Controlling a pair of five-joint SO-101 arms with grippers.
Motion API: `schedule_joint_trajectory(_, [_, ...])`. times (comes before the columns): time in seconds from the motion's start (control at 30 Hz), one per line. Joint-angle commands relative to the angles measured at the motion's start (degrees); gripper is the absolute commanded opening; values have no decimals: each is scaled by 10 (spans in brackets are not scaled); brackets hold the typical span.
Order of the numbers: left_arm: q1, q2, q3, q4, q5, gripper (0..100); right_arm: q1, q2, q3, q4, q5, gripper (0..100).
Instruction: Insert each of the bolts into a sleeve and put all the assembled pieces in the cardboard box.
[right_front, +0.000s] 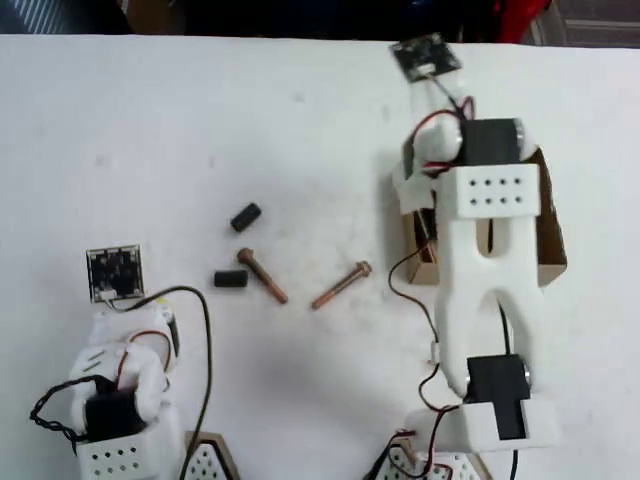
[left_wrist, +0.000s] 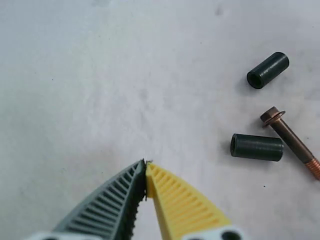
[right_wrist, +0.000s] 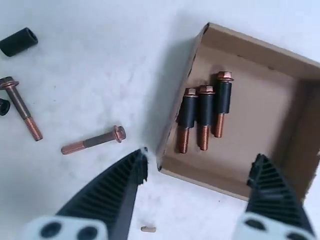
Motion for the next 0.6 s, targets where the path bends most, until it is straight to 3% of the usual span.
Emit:
schedule_joint_trajectory(0.0, [-3,-8,-2,-3,-4,22,-38,-24,7,26,-10,300])
schedule_joint_trajectory(0.1, [-3,-8,-4,-3,-4,23,-52,-22,9,26,-11,255])
schedule_joint_trajectory(0.33, [-3,-8,9,-46,-4,23,-60,-20,8,22,-11,24])
schedule_joint_trajectory(0.57, [-3,-8,24,-76,-4,23,-72,-18,31,22,-10,37])
